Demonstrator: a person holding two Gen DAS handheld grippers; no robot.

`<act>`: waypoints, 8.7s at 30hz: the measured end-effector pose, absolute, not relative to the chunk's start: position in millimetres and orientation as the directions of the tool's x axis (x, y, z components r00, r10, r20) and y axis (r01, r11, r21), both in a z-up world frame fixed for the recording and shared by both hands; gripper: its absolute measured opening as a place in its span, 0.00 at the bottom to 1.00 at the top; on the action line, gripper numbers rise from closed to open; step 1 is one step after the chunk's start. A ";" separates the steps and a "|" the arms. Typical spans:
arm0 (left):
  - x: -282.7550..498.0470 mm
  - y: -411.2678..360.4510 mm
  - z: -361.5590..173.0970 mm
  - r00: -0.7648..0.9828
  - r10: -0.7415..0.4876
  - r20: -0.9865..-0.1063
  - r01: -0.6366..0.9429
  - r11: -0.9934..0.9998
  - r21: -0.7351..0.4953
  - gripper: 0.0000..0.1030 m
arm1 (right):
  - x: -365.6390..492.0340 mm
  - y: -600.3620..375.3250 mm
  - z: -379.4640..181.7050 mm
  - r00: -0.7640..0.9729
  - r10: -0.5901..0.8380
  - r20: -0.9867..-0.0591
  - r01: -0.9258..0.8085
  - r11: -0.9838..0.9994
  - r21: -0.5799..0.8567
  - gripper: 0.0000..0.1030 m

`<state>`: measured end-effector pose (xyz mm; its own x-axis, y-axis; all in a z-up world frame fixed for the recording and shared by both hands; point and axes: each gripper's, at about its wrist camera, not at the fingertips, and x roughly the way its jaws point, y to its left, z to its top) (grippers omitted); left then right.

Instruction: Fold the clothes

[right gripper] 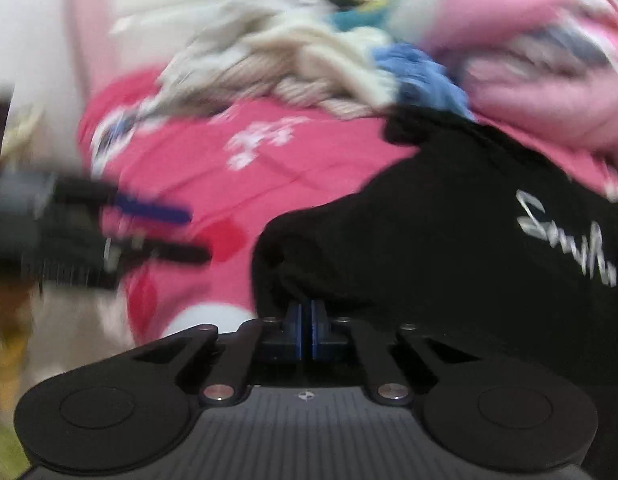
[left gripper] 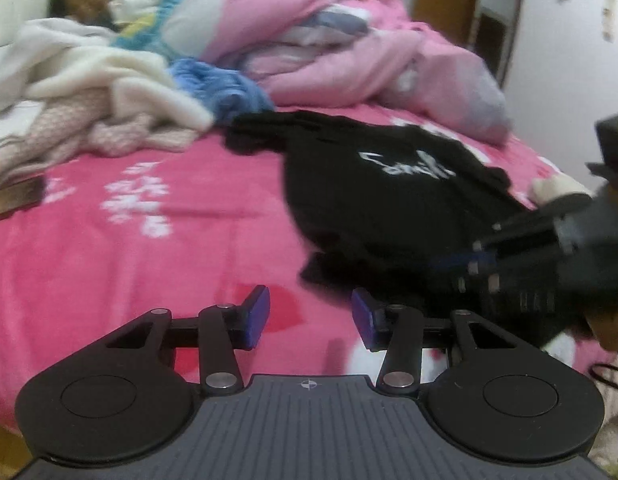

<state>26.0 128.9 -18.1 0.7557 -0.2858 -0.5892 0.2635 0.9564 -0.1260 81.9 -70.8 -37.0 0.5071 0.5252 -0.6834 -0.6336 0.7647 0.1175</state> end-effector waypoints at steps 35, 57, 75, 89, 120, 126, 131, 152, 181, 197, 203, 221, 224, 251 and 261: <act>5.7 200.7 -30.1 0.578 -0.397 -0.713 0.065 0.893 -0.445 0.00 | 80.1 -96.9 -80.8 0.212 0.768 -0.605 -0.469 0.623 0.626 0.14; 30.2 187.2 -49.3 0.628 -0.395 -0.670 0.077 0.889 -0.452 0.29 | 12.3 -319.3 -23.5 0.692 0.431 -0.579 0.026 0.786 0.617 0.46; 29.1 152.0 -43.5 0.658 -0.227 -0.718 0.094 0.971 -0.221 0.23 | -17.7 -340.4 -89.5 0.617 0.502 -0.606 0.169 0.668 0.725 0.05; 29.1 167.6 -40.1 0.609 -0.375 -0.699 0.108 0.912 -0.395 0.26 | -39.5 -401.7 -53.3 0.733 0.361 -0.576 0.206 0.690 0.694 0.05; 23.2 227.7 32.3 0.647 -0.625 -0.437 0.031 0.594 -0.804 0.01 | -22.1 -427.8 37.1 0.814 0.403 -0.418 0.065 0.653 0.754 0.03; 10.3 223.5 -3.9 0.575 -0.556 -0.600 -0.064 0.701 -0.710 0.01 | -54.4 -426.4 -10.3 0.768 0.393 -0.507 0.190 0.615 0.765 0.03; 11.2 219.8 -40.3 0.501 -0.478 -0.722 -0.100 0.796 -0.596 0.01 | -66.1 -425.4 -70.9 0.707 0.359 -0.609 0.331 0.594 0.734 0.03; 22.2 236.3 19.5 0.654 -0.329 -0.682 0.040 0.915 -0.402 0.30 | -46.9 -394.8 13.9 0.747 0.213 -0.630 0.147 0.871 0.469 0.29; 363.1 30.1 -33.8 0.666 -0.243 -0.706 0.375 0.926 0.035 0.31 | 400.7 -253.0 -45.2 0.664 0.246 -0.706 -0.198 0.969 0.150 0.19; 386.2 117.3 1.9 0.722 -0.381 -0.578 0.132 0.895 -0.426 0.32 | 458.2 -368.7 -55.3 0.731 0.432 -0.529 0.084 0.711 0.698 0.13; 307.4 193.2 115.4 0.863 -0.188 -0.468 0.025 0.943 -0.331 0.36 | 413.4 -311.7 17.4 0.657 0.558 -0.507 -0.152 0.757 0.636 0.15; 289.8 158.6 -28.4 0.798 -0.073 -0.598 -0.095 0.965 -0.243 0.42 | 448.6 1.6 -33.4 0.435 0.541 -0.720 -0.599 0.771 0.218 0.21; 289.2 162.9 -35.0 0.787 -0.067 -0.613 -0.103 0.966 -0.237 0.42 | 491.9 35.6 -60.3 0.403 0.507 -0.762 -0.597 0.777 0.202 0.20; 281.2 237.1 -45.9 0.828 -0.090 -0.553 -0.248 0.827 -0.505 0.42 | 353.1 37.4 -8.1 0.455 0.476 -0.753 -0.830 0.532 -0.166 0.31; 279.5 246.3 -42.8 0.851 -0.140 -0.506 -0.200 0.804 -0.560 0.42 | 341.6 66.0 -54.9 0.403 0.523 -0.751 -0.874 0.462 -0.147 0.02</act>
